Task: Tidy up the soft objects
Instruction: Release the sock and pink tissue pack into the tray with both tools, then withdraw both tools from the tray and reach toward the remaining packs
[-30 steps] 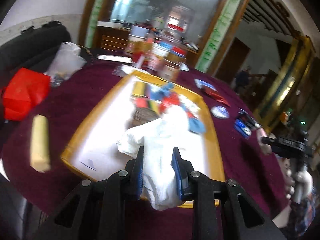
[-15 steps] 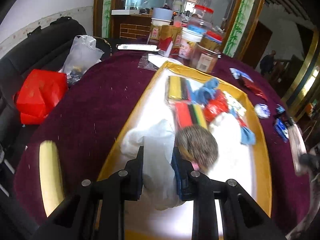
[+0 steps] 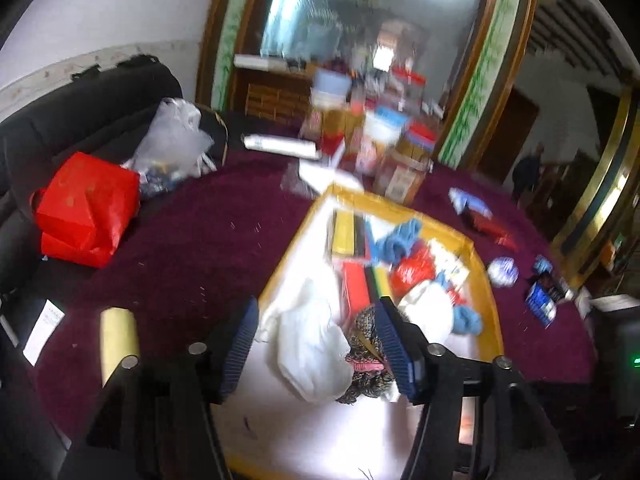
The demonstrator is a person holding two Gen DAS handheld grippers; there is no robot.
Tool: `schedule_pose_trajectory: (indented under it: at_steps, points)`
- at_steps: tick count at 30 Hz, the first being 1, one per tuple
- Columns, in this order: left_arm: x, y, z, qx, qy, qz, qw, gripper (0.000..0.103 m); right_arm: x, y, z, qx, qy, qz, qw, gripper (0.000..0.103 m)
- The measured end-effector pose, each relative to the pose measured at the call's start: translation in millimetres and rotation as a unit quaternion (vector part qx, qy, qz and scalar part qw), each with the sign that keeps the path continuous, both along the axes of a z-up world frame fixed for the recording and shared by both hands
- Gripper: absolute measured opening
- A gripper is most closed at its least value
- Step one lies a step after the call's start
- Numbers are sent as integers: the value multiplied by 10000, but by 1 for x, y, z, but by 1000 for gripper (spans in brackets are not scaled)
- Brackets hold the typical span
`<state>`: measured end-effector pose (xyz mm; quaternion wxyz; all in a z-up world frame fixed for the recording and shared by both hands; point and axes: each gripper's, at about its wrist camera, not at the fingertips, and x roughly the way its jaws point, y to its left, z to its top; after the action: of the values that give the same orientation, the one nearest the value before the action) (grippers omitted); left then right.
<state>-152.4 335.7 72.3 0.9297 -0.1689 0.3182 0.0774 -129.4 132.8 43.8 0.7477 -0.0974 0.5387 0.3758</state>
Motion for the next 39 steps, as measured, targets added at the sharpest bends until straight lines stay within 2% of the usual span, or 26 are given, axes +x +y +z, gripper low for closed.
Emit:
schedule_pose_trajectory:
  at_steps: [3, 7, 10, 12, 14, 18, 23, 26, 30, 39]
  points:
    - [-18, 3, 8, 63, -215, 170, 9996, 71, 6, 13, -8, -254, -68, 0, 9997, 61]
    - [-25, -1, 9, 149, -215, 184, 9995, 71, 18, 22, -10, -478, -394, -118, 9980, 61]
    - [-26, -7, 9, 188, -192, 196, 9994, 73, 23, 24, -13, -381, -494, -88, 9980, 62]
    - [-27, -12, 9, 229, -178, 235, 9993, 77, 21, 16, -8, -151, -482, -128, 9986, 62]
    - [-30, -18, 9, 398, -147, 384, 9984, 84, 17, 6, 1, 131, -470, -165, 9987, 69]
    - [-36, -33, 12, 788, -170, 569, 9951, 90, 4, -26, 26, 618, -718, -341, 9949, 76]
    - [-42, -56, 17, 1254, -199, 646, 9898, 92, -9, -74, 42, 850, -1072, -656, 9884, 80]
    - [-45, -73, 21, 1497, -196, 593, 9868, 94, -13, -99, 43, 892, -1103, -876, 9860, 83]
    - [-46, -97, 26, 1729, -191, 444, 9838, 96, -10, -137, 38, 992, -995, -1230, 9824, 83]
    - [-41, -146, 31, 2059, -125, 30, 9785, 97, -13, -205, 36, 1163, -1020, -1746, 9724, 83]
